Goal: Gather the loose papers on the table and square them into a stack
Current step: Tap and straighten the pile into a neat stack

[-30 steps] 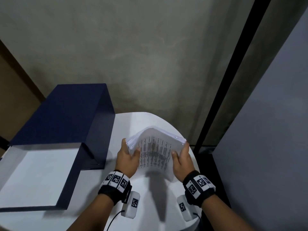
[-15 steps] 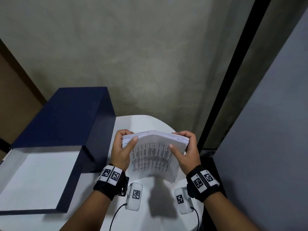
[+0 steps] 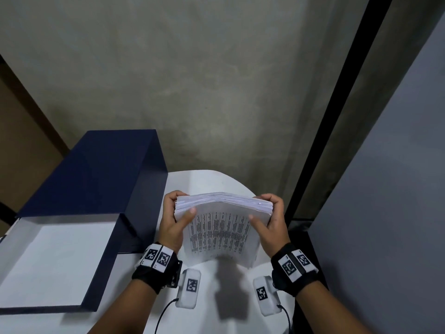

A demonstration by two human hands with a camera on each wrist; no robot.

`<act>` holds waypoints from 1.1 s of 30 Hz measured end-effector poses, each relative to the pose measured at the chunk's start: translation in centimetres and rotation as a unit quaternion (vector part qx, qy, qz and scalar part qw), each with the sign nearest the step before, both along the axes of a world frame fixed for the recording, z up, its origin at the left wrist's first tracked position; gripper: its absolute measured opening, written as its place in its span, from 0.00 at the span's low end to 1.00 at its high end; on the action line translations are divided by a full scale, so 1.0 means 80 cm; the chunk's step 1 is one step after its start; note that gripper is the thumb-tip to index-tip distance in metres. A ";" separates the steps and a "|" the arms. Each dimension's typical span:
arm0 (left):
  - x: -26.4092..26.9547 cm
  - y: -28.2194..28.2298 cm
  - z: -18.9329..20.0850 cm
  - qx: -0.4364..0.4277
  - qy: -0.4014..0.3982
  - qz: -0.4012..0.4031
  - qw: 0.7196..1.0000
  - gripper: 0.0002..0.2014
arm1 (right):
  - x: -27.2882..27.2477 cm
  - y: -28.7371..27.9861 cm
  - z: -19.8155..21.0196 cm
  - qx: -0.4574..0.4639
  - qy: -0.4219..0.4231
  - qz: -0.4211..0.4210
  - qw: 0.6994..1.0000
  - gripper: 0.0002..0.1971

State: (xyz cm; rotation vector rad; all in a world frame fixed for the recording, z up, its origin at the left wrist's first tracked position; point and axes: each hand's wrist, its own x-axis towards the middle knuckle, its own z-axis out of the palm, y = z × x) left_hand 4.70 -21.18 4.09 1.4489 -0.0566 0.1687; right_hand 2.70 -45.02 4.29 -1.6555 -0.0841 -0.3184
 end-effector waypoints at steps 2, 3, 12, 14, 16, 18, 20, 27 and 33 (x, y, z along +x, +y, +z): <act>-0.004 0.009 -0.022 0.028 0.061 -0.006 0.998 0.31 | -0.004 -0.006 -0.021 -0.045 0.052 0.004 0.998 0.27; -0.004 0.012 -0.034 0.068 0.089 0.008 0.994 0.34 | -0.005 -0.006 -0.031 -0.069 0.083 -0.007 0.994 0.28; -0.009 -0.009 -0.054 0.185 0.150 0.047 0.970 0.20 | -0.009 0.009 -0.036 -0.099 0.125 -0.028 0.987 0.20; -0.013 -0.006 -0.072 0.231 0.177 0.026 0.956 0.23 | -0.014 0.006 -0.043 -0.108 0.140 -0.023 0.984 0.21; -0.018 -0.006 -0.077 0.267 0.178 0.025 0.947 0.22 | -0.017 0.003 -0.042 -0.105 0.158 -0.016 0.982 0.22; -0.018 -0.007 -0.066 0.293 0.153 0.040 0.943 0.18 | -0.015 0.000 -0.027 -0.105 0.161 -0.021 0.981 0.23; -0.014 -0.006 -0.049 0.327 0.113 0.043 0.937 0.14 | -0.008 -0.005 -0.002 -0.115 0.112 -0.062 0.985 0.26; 0.005 -0.014 -0.007 0.429 -0.047 -0.015 0.902 0.13 | 0.032 -0.005 0.107 -0.540 -0.051 0.031 0.840 0.38; 0.008 -0.015 0.008 0.438 -0.102 0.001 0.893 0.18 | 0.036 -0.020 0.091 -0.444 0.011 0.121 0.888 0.19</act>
